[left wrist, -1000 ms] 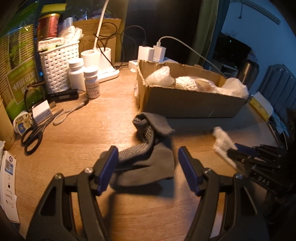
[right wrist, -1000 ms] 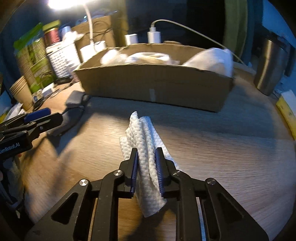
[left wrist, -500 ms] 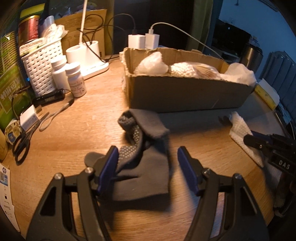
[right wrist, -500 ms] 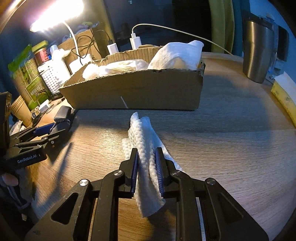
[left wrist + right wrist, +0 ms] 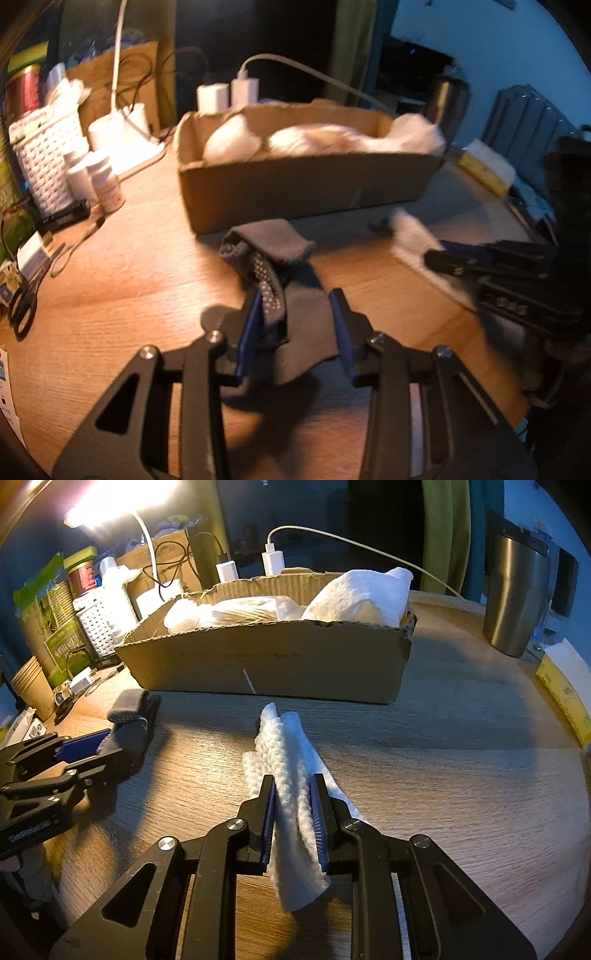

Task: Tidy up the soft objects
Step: 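Carry the grey sock with the left tool while the right tool carries the white cloth to the box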

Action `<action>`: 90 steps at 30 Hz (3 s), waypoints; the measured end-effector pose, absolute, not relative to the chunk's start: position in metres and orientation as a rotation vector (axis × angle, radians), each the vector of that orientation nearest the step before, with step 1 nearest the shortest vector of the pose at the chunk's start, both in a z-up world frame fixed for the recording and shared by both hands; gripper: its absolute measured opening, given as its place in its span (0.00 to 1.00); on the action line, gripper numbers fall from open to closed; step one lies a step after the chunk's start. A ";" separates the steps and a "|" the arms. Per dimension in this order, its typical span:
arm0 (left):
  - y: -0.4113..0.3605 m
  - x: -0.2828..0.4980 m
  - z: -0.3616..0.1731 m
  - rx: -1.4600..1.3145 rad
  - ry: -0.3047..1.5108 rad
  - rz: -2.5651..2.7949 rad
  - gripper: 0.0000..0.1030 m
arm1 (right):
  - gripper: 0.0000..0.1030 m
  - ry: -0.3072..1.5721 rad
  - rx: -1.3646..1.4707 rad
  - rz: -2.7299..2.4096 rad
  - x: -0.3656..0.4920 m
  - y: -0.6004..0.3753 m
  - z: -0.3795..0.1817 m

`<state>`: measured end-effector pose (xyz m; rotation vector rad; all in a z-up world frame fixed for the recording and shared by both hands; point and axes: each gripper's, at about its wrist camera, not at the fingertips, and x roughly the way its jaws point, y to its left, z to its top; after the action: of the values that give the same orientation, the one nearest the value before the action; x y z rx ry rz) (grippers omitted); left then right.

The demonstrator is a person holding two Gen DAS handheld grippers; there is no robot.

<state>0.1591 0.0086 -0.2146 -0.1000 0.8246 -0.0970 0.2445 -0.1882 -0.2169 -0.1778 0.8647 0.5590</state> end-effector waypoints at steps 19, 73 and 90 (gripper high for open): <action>-0.009 0.134 -0.181 -0.123 0.734 -0.130 0.37 | 0.19 0.831 -0.190 0.608 0.220 -0.186 -0.203; 0.012 0.220 -0.107 -0.091 0.540 -0.095 0.37 | 0.19 0.631 -0.141 0.602 0.274 -0.180 -0.093; 0.032 0.254 -0.122 -0.138 0.555 -0.089 0.37 | 0.19 0.647 -0.133 0.557 0.310 -0.164 -0.098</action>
<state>0.2538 0.0317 -0.1220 -0.1379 0.5550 -0.0894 0.3099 -0.1637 -0.0979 -0.1327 0.6467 0.5570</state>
